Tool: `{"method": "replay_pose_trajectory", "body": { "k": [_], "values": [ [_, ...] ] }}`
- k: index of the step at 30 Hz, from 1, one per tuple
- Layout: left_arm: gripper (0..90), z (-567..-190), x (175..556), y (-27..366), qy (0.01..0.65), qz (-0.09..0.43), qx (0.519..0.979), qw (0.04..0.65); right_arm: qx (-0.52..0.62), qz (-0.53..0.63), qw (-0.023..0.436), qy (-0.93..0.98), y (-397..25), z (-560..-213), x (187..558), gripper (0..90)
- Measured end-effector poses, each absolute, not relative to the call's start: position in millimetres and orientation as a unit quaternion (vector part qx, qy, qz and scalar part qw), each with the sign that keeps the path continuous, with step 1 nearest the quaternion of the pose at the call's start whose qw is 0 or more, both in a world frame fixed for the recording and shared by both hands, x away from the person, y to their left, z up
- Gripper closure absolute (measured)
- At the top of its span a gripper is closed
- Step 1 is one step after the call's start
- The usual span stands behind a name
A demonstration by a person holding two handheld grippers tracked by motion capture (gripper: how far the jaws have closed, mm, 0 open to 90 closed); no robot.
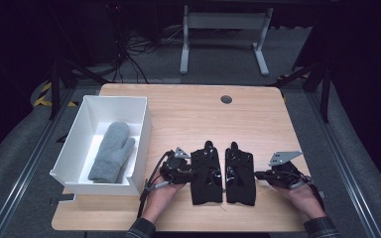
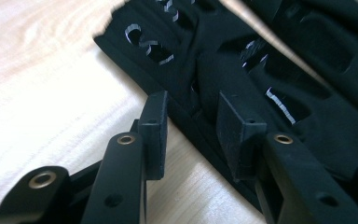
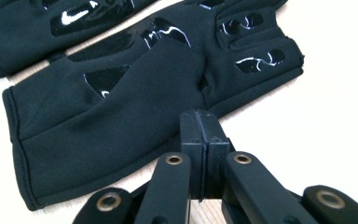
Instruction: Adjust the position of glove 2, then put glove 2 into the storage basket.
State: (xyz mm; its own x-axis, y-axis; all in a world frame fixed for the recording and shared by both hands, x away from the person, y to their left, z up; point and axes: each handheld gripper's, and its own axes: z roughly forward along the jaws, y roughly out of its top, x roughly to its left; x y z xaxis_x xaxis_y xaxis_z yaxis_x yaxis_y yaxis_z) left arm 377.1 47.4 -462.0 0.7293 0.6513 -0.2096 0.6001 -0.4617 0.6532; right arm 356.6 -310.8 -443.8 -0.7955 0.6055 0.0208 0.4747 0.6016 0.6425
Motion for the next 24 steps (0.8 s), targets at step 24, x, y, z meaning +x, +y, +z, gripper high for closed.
{"method": "replay_pose_trajectory", "body": {
  "k": [24],
  "values": [
    [88.3, -453, 394, 46, 0.401, 0.045, 0.825, 0.395, 0.298, 0.314, 0.09, 0.897, -304, -450, 359, 90.0]
  ]
}}
